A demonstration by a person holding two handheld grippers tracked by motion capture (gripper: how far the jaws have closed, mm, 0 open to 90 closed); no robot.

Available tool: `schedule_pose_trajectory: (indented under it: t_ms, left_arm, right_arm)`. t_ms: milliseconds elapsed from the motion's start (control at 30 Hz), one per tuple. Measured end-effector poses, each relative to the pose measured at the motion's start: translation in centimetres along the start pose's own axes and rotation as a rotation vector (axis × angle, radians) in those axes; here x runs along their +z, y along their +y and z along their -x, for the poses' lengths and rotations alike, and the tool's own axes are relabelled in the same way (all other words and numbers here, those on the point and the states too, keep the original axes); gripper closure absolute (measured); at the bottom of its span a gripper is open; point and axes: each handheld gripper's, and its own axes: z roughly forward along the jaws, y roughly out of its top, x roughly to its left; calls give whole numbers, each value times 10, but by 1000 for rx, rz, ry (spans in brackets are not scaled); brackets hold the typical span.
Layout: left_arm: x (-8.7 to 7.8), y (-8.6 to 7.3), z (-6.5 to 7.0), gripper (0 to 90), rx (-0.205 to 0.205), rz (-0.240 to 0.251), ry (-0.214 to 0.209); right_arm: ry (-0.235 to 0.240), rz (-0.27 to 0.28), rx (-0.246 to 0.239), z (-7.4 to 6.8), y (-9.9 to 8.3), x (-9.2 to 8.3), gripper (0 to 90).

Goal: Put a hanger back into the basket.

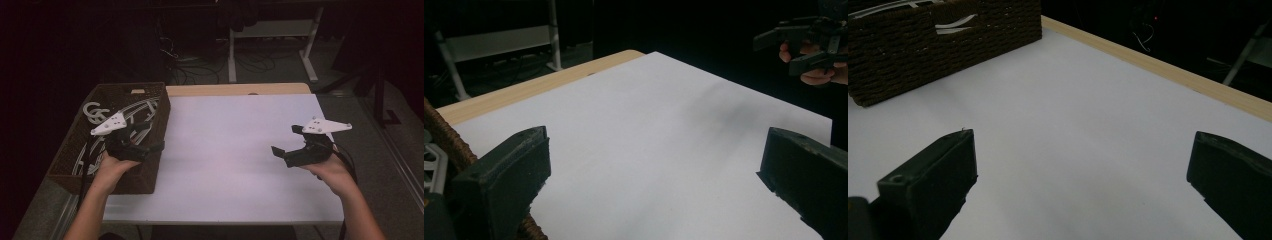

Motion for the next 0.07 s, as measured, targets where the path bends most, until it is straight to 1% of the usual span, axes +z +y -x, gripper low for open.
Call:
schedule_pose_trajectory:
  t_ms: [67]
  left_arm:
    - [1, 0, 0, 0, 0, 0, -3]
  right_arm:
    - [0, 1, -1, 0, 0, 0, 0]
